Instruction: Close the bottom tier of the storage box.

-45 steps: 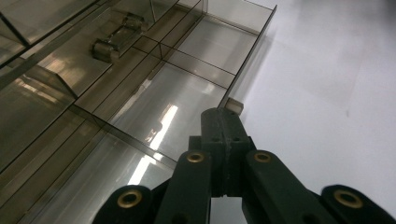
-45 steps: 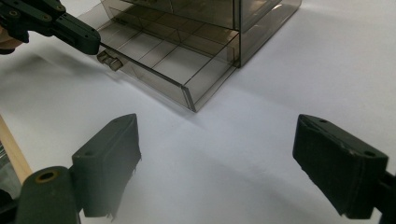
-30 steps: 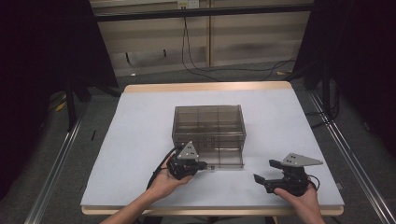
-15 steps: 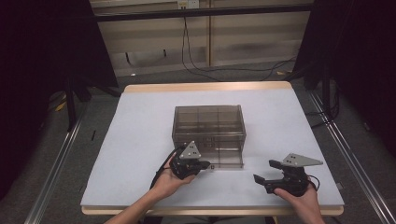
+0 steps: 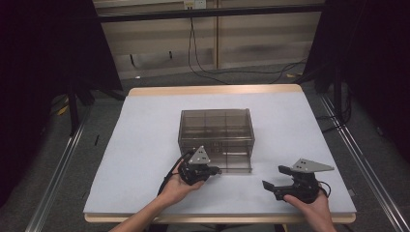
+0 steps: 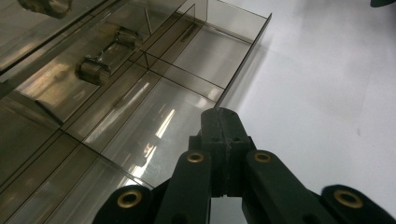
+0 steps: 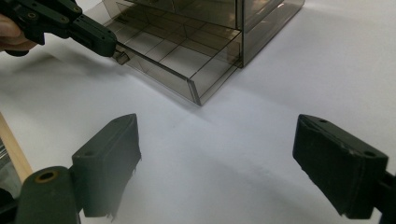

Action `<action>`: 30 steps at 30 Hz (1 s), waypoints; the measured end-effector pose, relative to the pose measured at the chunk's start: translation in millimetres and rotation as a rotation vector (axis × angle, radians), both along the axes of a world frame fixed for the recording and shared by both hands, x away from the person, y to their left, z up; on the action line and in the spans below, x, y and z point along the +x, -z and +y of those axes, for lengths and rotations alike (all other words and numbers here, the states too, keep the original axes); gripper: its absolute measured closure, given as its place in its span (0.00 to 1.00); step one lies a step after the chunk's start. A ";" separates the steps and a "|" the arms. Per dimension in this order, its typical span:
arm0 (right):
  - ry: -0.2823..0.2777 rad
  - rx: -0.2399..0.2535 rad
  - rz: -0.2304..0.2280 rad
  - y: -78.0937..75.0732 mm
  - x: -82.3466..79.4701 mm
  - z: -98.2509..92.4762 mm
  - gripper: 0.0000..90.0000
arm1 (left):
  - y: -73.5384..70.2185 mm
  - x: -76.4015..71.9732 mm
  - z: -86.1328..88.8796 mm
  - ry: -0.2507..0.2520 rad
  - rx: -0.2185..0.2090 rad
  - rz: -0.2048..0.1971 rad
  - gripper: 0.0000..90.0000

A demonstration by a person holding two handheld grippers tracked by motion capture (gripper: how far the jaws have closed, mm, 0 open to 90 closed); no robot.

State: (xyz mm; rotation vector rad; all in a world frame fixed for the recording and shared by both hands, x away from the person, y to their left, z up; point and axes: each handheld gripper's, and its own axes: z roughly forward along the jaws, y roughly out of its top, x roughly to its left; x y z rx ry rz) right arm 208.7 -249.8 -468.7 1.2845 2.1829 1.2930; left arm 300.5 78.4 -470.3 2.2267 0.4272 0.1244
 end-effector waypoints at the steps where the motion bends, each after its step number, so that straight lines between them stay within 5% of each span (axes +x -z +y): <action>1: 0.001 0.000 0.001 0.0 0.0 0.1 0.16 | -0.3 0.9 0.3 0.005 0.005 -0.001 1.00; 30: 0.002 0.006 0.002 -0.6 -1.2 -0.5 0.16 | -3.4 4.0 11.8 -0.028 -0.004 -0.001 1.00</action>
